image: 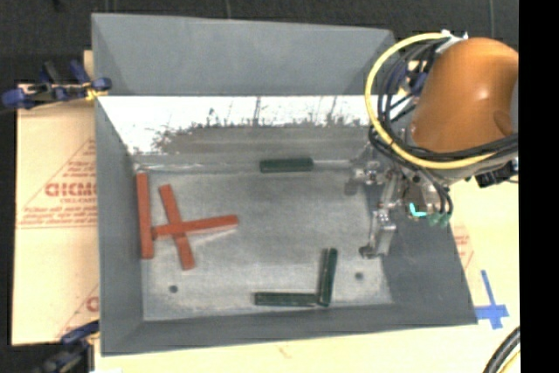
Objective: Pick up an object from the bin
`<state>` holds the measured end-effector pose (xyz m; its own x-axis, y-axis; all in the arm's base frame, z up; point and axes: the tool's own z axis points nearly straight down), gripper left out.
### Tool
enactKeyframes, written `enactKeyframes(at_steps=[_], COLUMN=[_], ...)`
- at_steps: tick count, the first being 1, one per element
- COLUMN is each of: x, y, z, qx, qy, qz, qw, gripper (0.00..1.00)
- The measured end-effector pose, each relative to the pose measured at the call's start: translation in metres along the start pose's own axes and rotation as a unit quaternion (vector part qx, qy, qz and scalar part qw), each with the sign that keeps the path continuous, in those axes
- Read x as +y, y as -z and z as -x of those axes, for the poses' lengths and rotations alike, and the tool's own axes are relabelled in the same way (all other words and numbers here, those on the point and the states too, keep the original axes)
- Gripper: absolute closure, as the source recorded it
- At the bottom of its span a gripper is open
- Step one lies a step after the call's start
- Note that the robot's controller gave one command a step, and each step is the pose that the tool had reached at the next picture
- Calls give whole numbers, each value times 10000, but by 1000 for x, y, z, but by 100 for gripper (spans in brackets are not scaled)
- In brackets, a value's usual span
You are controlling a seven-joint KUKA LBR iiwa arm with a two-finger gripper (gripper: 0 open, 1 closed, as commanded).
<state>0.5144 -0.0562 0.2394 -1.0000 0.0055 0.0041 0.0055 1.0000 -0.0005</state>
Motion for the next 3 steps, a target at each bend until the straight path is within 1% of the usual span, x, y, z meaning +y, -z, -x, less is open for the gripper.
enactKeyframes(at_steps=[1,2,3], x=[0,2,13], y=[4,-39,-73], z=[2,-1,4], qx=[-42,-73,-28], qy=[11,1358,3338], qz=[-6,-14,-8], qw=[10000,9907,9426], gripper=[0,0,0])
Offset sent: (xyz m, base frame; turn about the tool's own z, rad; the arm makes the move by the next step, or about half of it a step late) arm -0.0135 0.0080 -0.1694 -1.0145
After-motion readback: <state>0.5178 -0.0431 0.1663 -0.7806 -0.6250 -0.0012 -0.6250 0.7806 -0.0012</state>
